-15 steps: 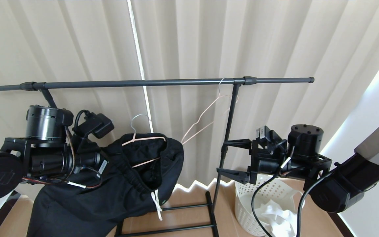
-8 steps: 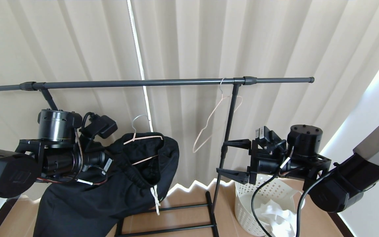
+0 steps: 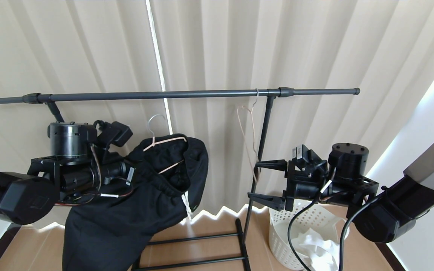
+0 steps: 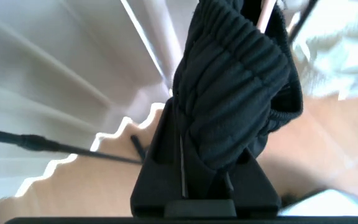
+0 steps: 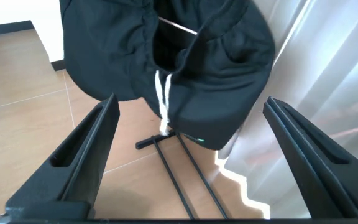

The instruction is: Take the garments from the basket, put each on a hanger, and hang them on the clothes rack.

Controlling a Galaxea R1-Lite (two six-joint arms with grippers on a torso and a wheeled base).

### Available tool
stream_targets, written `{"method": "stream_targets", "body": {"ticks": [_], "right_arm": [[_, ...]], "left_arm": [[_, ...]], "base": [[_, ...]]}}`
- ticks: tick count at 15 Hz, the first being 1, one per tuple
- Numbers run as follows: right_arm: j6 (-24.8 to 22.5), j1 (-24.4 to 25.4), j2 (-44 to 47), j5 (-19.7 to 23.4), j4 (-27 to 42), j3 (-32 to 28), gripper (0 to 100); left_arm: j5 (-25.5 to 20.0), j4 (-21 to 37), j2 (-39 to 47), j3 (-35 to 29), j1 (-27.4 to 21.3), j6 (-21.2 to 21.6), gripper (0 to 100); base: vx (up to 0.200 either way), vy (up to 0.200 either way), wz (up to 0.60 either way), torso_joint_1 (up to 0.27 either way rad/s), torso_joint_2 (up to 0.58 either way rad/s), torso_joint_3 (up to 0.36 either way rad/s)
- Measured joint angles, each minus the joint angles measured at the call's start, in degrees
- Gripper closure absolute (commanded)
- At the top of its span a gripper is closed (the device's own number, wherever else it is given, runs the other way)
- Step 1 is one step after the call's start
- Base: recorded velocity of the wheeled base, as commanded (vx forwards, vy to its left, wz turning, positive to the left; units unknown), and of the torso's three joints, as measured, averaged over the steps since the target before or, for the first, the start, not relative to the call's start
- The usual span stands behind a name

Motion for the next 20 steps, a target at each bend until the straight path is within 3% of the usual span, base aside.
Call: {"method": "stream_targets", "body": {"ticks": [3, 5, 9, 16, 20], "right_arm": [[-0.1, 0.0, 0.2, 0.0, 0.0, -0.1, 0], [-0.2, 0.0, 0.4, -0.2, 0.0, -0.2, 0], [-0.3, 0.0, 0.5, -0.4, -0.1, -0.2, 0], [-0.2, 0.0, 0.6, -0.4, -0.1, -0.3, 0], [-0.2, 0.0, 0.6, -0.4, -0.1, -0.2, 0]], "left_arm": [[1.3, -9.3, 3.8, -0.6, -0.4, -4.9, 100], [2.1, -12.1, 6.4, -2.5, -0.8, -8.2, 100], [3.7, -12.2, 10.7, -8.9, -2.3, -12.9, 100], [4.2, -12.0, 16.0, -17.6, -2.5, -13.7, 100], [5.3, -11.7, 18.6, -21.5, -2.1, -17.2, 100]], "base": [[0.0, 0.0, 0.0, 0.0, 0.0, 0.0], [0.0, 0.0, 0.0, 0.0, 0.0, 0.0], [0.0, 0.0, 0.0, 0.0, 0.0, 0.0], [0.0, 0.0, 0.0, 0.0, 0.0, 0.0], [0.0, 0.0, 0.0, 0.0, 0.0, 0.0]]}}
